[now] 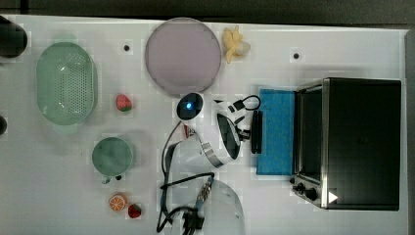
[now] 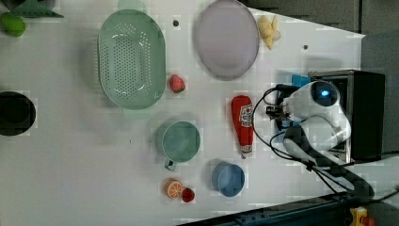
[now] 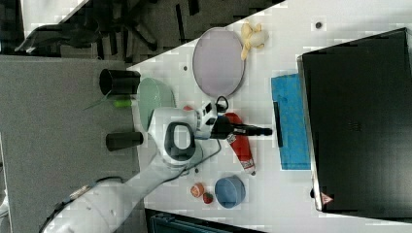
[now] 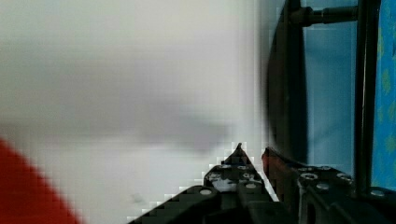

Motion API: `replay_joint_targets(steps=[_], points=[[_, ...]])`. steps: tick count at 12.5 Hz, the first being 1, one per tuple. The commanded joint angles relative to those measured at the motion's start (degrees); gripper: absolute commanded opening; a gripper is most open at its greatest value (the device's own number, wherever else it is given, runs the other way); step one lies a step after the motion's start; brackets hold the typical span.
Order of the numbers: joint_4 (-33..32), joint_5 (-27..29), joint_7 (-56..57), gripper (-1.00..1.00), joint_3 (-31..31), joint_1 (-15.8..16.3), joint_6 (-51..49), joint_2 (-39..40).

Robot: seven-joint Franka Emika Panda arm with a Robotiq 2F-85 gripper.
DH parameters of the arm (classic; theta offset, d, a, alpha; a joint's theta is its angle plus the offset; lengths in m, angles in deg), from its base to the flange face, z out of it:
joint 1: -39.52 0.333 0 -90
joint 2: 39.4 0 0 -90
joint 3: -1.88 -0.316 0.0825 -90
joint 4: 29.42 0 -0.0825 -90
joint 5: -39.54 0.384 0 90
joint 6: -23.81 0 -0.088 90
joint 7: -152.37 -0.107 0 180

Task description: Flap open oven.

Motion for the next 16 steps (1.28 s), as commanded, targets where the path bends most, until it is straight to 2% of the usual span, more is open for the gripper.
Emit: replay_joint_targets(steps=[1,4,6,9,12,16], points=[[2.57,8.50,-3.59,-0.65,-0.15,0.91,1.22,-10.01],[3.26,20.17,-3.59,-0.65,1.47,0.50,-0.60,-16.81],[4.78,25.92,-3.59,-0.65,2.88,0.35,-5.43,-20.49],[8.95,26.73,-3.91,-0.65,3.36,0.32,-12.71,-25.54],[12.33,26.74,-9.01,-0.65,3.23,0.31,-22.64,-30.40],[14.36,26.74,-10.07,-0.65,3.01,0.36,-31.43,-36.29]])
